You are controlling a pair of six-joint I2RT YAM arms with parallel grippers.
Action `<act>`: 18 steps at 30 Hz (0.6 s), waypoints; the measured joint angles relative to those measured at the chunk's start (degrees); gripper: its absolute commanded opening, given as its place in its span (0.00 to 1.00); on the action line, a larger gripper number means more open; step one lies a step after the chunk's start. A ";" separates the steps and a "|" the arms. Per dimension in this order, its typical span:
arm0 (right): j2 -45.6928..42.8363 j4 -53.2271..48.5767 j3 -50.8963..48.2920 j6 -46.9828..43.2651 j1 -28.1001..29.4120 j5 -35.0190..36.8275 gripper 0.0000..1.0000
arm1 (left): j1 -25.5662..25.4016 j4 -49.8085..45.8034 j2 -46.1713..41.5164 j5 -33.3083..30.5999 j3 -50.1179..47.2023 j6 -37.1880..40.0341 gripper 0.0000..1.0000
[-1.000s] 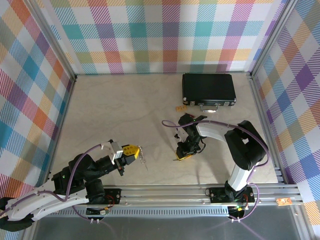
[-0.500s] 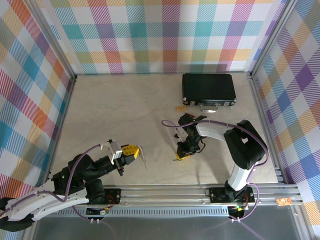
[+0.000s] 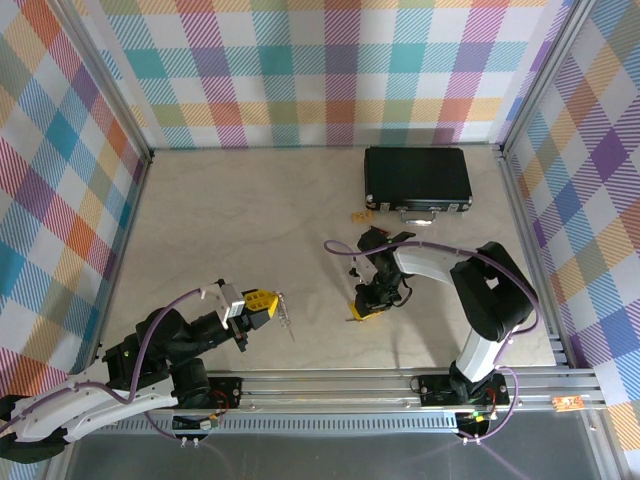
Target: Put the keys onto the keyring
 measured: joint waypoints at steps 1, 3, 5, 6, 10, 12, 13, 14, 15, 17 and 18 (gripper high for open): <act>-0.20 0.02 0.00 0.00 0.00 0.02 0.22 | 0.00 0.00 0.00 0.00 0.00 0.00 0.00; -0.46 0.07 0.00 0.00 0.00 0.02 0.22 | 0.00 0.00 0.00 0.00 0.00 0.00 0.00; -0.46 0.09 -0.02 0.00 0.00 0.04 0.21 | 0.00 0.00 0.00 0.00 0.00 -0.02 0.00; -0.46 0.07 -0.02 0.02 0.00 0.04 0.21 | 0.00 0.00 0.00 0.00 0.00 0.00 0.00; -0.46 0.11 -0.04 0.02 0.00 0.04 0.20 | 0.00 0.00 0.00 0.00 0.00 0.00 0.00; -0.42 0.09 -0.04 0.02 0.02 0.07 0.19 | 0.00 0.00 0.00 0.00 0.00 -0.02 0.00; -0.39 0.09 -0.04 0.02 0.00 0.07 0.19 | 0.00 0.00 0.00 0.00 0.00 -0.02 0.00; -0.35 0.09 -0.04 0.02 0.02 0.07 0.19 | 0.00 0.00 0.00 0.00 0.00 -0.02 0.00; -0.33 0.09 -0.04 0.02 0.02 0.04 0.18 | 0.00 0.00 0.00 0.00 0.00 -0.02 0.00; -0.31 0.11 -0.04 0.00 0.02 0.04 0.18 | 0.00 0.00 0.00 0.02 0.00 -0.02 0.00; -0.31 0.09 -0.04 0.00 0.02 0.04 0.18 | 0.00 0.00 0.00 0.00 0.00 -0.02 0.00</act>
